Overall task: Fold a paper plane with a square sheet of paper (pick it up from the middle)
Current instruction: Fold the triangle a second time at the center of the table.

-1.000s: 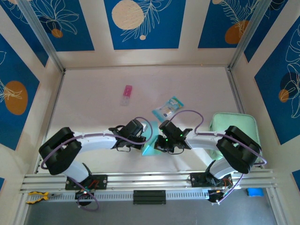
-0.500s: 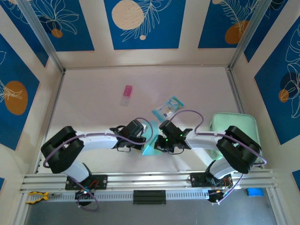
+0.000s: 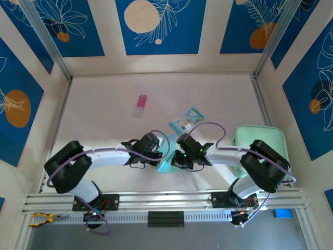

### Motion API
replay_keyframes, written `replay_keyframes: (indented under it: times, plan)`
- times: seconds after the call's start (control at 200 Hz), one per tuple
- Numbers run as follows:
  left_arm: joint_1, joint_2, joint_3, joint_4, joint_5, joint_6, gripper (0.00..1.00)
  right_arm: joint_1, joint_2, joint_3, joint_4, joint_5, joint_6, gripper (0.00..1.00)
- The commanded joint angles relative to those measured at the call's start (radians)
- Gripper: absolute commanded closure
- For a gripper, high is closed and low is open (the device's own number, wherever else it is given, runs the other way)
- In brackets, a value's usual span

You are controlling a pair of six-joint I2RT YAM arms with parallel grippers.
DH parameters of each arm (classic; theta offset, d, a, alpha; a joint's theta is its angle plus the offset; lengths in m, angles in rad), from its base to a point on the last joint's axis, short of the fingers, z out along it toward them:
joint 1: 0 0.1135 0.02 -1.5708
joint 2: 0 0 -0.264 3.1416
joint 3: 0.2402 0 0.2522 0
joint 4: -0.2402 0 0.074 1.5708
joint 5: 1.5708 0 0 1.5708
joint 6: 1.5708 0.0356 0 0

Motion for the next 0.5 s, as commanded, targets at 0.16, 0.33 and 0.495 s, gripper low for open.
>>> replay_keyframes:
  times: [0.16,0.33,0.495]
  plan:
    - [0.011,0.002,0.0,0.009,0.019,0.021,0.99,0.007,0.029,0.002,-0.068,0.003,-0.01,0.99]
    - [0.011,0.016,0.002,0.006,0.02,0.022,0.99,0.009,0.028,0.003,-0.068,0.003,-0.008,0.99]
    - [0.011,0.03,0.004,-0.003,0.017,0.02,0.99,0.009,0.024,0.002,-0.067,0.004,-0.009,0.98]
